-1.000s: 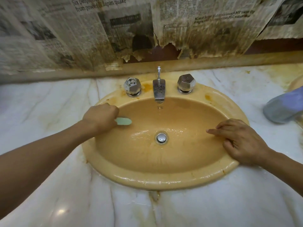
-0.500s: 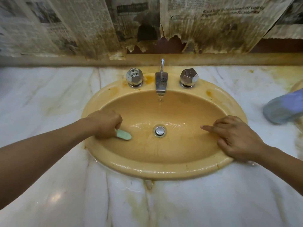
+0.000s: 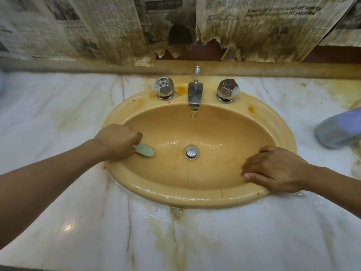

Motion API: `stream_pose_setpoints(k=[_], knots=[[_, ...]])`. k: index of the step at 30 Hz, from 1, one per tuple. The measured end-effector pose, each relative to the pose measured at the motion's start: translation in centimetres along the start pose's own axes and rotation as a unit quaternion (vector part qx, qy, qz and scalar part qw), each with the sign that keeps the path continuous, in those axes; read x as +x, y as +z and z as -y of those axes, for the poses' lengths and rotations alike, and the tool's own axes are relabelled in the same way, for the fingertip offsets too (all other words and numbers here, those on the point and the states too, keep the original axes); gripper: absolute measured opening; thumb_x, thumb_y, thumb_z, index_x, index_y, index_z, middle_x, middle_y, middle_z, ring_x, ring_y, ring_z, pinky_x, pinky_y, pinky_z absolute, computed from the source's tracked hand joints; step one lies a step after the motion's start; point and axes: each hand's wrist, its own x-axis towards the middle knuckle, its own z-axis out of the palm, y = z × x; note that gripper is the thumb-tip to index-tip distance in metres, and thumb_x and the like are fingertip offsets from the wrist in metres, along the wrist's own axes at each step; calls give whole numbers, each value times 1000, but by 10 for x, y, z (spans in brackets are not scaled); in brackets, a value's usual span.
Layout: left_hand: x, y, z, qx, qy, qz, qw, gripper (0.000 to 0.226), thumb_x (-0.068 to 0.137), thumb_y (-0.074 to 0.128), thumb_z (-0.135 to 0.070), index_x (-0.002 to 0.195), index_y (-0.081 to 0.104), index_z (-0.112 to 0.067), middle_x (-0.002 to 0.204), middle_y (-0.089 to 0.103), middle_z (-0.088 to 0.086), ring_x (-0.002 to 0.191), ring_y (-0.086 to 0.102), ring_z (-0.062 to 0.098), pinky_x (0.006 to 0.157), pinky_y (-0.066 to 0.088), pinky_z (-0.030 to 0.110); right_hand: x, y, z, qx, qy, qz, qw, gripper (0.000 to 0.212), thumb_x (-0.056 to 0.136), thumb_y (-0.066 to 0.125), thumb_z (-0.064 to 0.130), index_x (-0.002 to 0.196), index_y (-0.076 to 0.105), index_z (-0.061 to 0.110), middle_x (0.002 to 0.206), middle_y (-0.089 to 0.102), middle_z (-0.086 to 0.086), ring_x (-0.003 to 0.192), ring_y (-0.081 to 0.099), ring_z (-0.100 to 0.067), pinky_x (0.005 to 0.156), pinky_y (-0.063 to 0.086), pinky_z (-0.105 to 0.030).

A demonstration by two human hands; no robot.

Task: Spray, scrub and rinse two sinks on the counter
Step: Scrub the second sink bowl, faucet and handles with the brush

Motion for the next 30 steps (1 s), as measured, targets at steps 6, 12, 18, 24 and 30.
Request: stream_pose_setpoints(k=[6,12,18,24,30], knots=[[8,-3,-6,-73,11,31,997,9,87,62,-40,87,53,-36,87,54,-11,86,52,16,69,44,32,2,1,2,38,2,-23,999,68,102,3,68,117,64,43,118,63,32,108,56,5,102,37,-25],[-1,-11,14,-68,-12,80,994,7,84,65,-38,83,58,-35,84,53,-14,83,59,16,70,54,34,2,1,3,48,7,-52,997,61,102,10,69,116,64,45,113,63,35,105,57,8,98,37,-20],[-4,-15,11,-18,-27,68,997,10,84,63,-34,83,53,-35,85,46,-12,81,58,18,65,50,32,1,0,4,49,16,-62,997,56,102,13,68,118,63,47,111,64,34,102,58,7,96,40,-22],[18,-16,3,8,-36,35,999,15,87,62,-40,92,61,-25,97,60,-1,83,62,23,65,51,33,2,0,5,48,33,-44,997,61,100,8,69,119,61,46,112,65,31,105,58,4,99,37,-20],[26,11,-20,-160,-9,150,976,14,77,69,-39,88,66,-31,99,60,-9,88,63,15,77,57,37,2,0,6,64,56,-34,996,74,93,-4,74,125,59,50,120,64,33,111,57,4,103,36,-22]])
